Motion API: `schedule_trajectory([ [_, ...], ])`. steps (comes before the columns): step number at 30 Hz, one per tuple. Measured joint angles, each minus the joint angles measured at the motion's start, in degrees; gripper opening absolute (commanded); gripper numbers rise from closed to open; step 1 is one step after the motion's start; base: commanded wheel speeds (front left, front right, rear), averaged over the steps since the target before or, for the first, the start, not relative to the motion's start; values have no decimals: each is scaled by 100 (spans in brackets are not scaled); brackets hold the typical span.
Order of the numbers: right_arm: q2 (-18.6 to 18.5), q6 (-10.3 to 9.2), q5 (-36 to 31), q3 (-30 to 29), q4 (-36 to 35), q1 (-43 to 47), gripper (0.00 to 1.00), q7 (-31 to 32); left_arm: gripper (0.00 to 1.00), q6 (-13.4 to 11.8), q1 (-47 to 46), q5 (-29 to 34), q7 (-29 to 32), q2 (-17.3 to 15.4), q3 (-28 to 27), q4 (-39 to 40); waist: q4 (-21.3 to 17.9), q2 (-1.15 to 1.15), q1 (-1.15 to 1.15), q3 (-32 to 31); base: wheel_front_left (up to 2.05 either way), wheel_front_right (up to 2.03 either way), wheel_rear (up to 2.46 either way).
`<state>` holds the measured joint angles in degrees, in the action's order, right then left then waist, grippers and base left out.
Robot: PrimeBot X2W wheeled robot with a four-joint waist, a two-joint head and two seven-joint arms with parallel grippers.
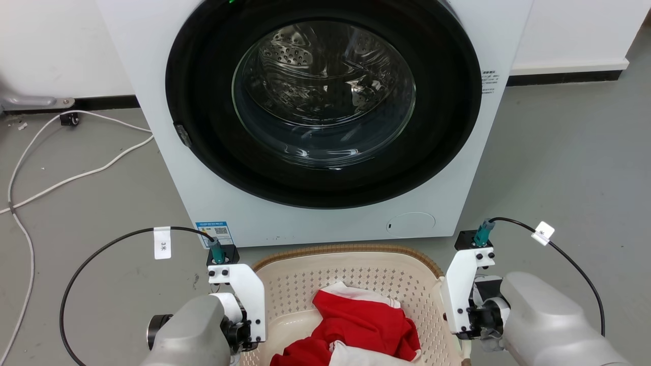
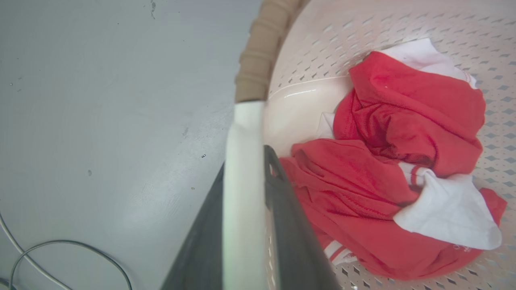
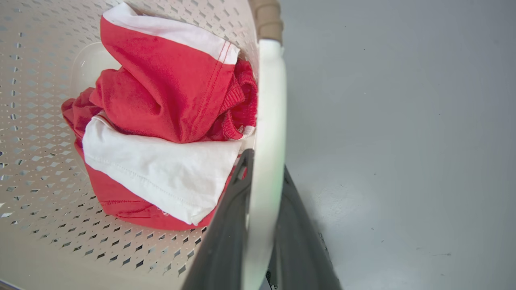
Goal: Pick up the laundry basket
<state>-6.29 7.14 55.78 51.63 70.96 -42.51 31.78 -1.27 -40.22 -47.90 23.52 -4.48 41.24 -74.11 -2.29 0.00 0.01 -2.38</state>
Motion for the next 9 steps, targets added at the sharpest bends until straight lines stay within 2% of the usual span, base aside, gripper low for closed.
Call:
schedule_trajectory([
  [9, 2, 0, 65, 75, 23, -14, 0, -24, 0, 0, 1, -29, -11, -2, 20, 0, 3, 0, 0, 21, 0, 0, 0],
])
